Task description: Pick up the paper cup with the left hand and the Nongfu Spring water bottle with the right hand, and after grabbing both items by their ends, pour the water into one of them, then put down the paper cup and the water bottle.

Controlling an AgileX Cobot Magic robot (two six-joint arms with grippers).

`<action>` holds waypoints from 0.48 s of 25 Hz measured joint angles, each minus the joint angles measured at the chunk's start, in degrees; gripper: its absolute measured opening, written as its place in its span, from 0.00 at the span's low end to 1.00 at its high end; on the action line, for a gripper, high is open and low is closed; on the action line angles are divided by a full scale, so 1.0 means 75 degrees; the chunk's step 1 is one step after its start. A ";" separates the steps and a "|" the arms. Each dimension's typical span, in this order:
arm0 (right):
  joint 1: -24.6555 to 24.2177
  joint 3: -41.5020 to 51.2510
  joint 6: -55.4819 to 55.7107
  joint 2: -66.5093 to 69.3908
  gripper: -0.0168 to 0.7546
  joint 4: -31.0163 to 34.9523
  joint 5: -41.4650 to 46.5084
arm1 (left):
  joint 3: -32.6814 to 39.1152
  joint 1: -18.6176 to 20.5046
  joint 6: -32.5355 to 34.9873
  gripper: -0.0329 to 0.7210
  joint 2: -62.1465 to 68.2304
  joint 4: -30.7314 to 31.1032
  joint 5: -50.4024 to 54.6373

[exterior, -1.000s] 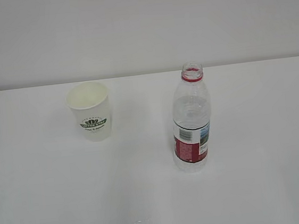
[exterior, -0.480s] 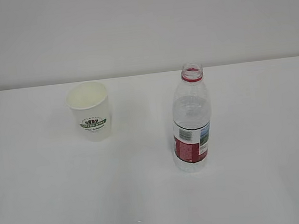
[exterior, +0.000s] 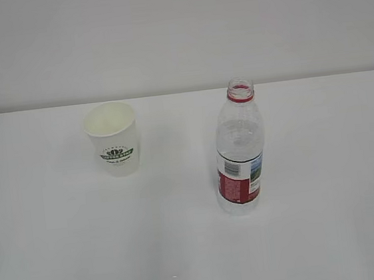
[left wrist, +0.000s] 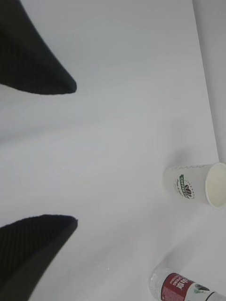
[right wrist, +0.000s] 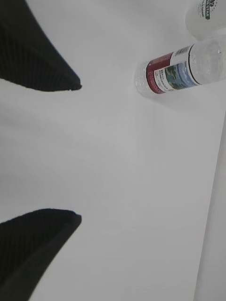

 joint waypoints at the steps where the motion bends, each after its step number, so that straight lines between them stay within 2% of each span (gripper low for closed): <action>1: 0.0000 0.0000 0.0000 0.0000 0.78 0.0048 0.0000 | 0.0000 0.0000 0.0000 0.81 0.0000 0.0000 0.0000; 12: 0.0000 -0.0017 0.0000 0.0000 0.78 0.0211 -0.0060 | 0.0000 0.0000 0.0000 0.81 0.0000 -0.0025 0.0000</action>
